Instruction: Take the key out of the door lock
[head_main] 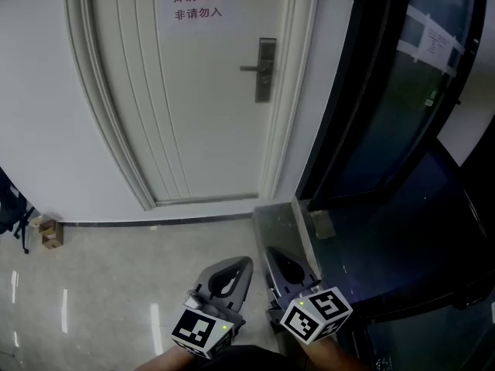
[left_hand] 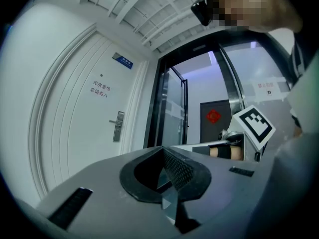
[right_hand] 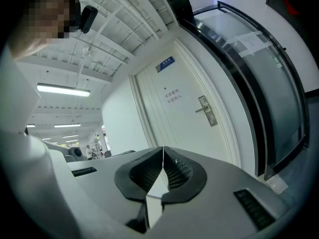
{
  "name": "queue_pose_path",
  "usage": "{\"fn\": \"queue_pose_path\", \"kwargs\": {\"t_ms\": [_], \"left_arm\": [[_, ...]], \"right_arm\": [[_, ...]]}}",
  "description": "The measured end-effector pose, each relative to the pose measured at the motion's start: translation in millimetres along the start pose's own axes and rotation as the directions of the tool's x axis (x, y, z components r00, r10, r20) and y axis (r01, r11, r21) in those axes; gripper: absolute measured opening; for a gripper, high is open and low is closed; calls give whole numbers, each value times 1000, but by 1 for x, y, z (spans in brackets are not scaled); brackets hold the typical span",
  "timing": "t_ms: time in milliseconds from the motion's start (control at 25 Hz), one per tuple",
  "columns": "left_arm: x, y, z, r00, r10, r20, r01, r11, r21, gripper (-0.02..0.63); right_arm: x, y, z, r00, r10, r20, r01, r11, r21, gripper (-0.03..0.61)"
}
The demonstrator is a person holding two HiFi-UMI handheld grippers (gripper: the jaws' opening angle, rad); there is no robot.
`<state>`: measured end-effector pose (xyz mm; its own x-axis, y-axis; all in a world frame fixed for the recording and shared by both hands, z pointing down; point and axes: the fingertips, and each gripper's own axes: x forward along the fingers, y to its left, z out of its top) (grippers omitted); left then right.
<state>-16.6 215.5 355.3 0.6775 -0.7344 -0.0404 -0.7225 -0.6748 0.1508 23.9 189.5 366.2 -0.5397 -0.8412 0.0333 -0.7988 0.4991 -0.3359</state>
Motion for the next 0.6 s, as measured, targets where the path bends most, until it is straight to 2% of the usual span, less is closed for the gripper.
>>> {"fn": "queue_pose_path", "kwargs": {"t_ms": [360, 600], "left_arm": [[60, 90, 16, 999, -50, -5, 50, 999, 7, 3], [84, 132, 21, 997, -74, -4, 74, 997, 9, 3]], "right_arm": [[100, -31, 21, 998, -54, 24, 53, 999, 3, 15], [145, -43, 28, 996, -79, 35, 78, 997, 15, 15]]}}
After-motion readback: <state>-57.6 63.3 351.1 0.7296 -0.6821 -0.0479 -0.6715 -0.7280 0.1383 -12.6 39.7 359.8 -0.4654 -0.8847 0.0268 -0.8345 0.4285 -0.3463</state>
